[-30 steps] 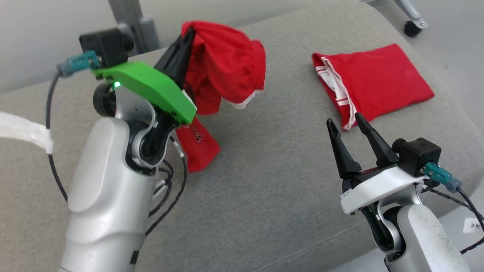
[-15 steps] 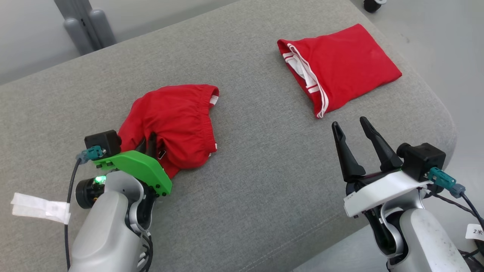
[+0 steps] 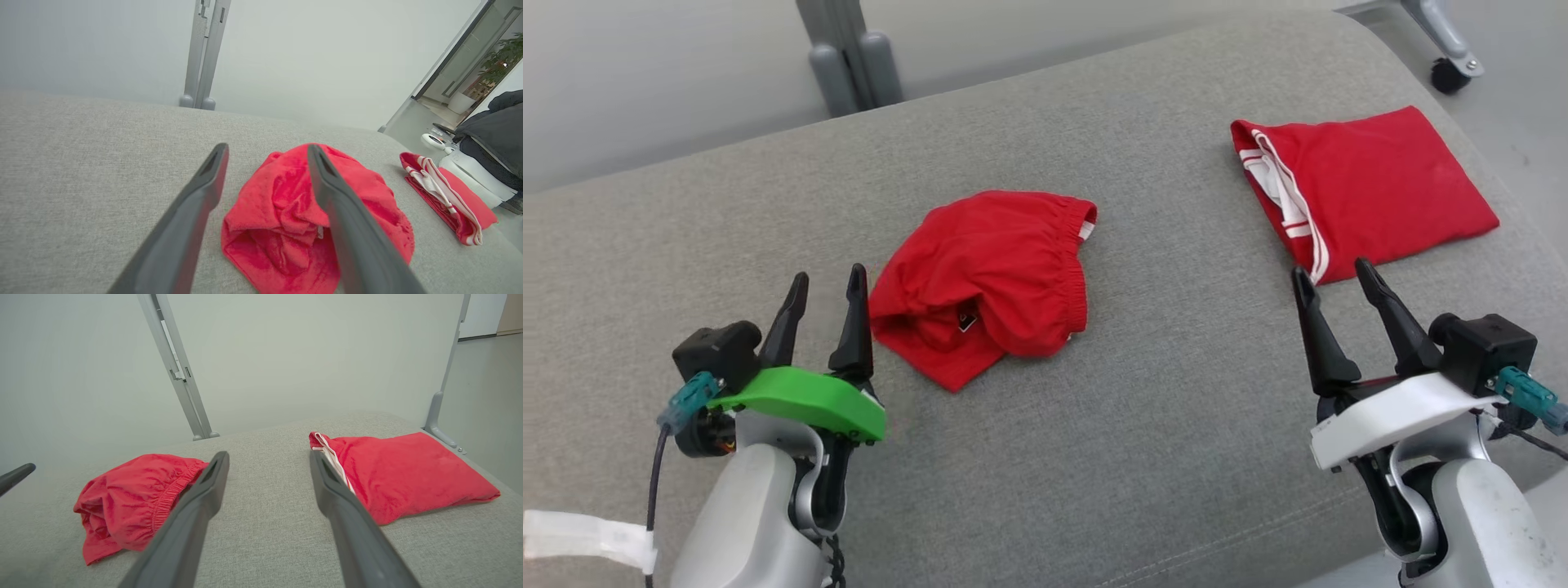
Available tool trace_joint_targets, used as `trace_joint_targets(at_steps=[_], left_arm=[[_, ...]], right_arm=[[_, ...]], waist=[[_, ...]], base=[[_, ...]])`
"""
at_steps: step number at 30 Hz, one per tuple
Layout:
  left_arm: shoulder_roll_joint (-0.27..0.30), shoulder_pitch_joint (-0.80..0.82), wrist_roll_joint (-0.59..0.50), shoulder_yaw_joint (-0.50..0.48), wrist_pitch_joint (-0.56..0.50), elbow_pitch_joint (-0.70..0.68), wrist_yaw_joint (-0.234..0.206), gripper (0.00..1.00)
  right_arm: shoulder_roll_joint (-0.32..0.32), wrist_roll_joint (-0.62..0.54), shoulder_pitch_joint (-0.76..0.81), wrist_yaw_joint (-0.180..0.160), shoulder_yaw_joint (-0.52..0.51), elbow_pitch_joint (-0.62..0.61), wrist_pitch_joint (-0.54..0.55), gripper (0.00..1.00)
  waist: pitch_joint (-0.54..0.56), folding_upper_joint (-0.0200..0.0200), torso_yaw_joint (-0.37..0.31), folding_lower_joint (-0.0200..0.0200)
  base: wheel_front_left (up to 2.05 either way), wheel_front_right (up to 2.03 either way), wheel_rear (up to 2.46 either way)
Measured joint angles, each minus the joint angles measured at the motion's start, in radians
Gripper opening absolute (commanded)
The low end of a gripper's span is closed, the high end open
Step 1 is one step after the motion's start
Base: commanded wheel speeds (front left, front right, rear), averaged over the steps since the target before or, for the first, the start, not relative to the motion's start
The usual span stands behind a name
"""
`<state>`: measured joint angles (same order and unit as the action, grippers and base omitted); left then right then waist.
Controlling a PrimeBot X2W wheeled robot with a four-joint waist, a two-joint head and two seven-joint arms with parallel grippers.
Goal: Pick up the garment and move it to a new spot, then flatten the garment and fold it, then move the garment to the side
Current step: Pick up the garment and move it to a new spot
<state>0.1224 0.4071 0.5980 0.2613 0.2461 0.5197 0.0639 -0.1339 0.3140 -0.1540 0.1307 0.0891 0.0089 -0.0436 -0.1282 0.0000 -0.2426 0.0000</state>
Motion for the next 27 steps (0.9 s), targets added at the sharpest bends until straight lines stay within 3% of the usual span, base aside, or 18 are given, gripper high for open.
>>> trace_joint_targets(at_steps=[11, 27], left_arm=[[0.013, -0.224, -0.158, -0.110, 0.017, -0.230, -0.015, 1.00], [-0.038, -0.401, -0.276, -0.218, 0.018, -0.321, 0.041, 1.00]], right_arm=[[-0.019, -0.002, 0.055, 0.000, -0.063, 0.066, -0.029, 1.00], [-0.050, 0.023, 0.067, 0.000, 0.017, 0.235, -0.150, 1.00]], waist=[[0.061, 0.0000, 0.115, 0.0000], [0.117, 0.0000, 0.208, 0.0000]], base=[[0.00, 0.00, 0.00], [0.00, 0.00, 0.00]])
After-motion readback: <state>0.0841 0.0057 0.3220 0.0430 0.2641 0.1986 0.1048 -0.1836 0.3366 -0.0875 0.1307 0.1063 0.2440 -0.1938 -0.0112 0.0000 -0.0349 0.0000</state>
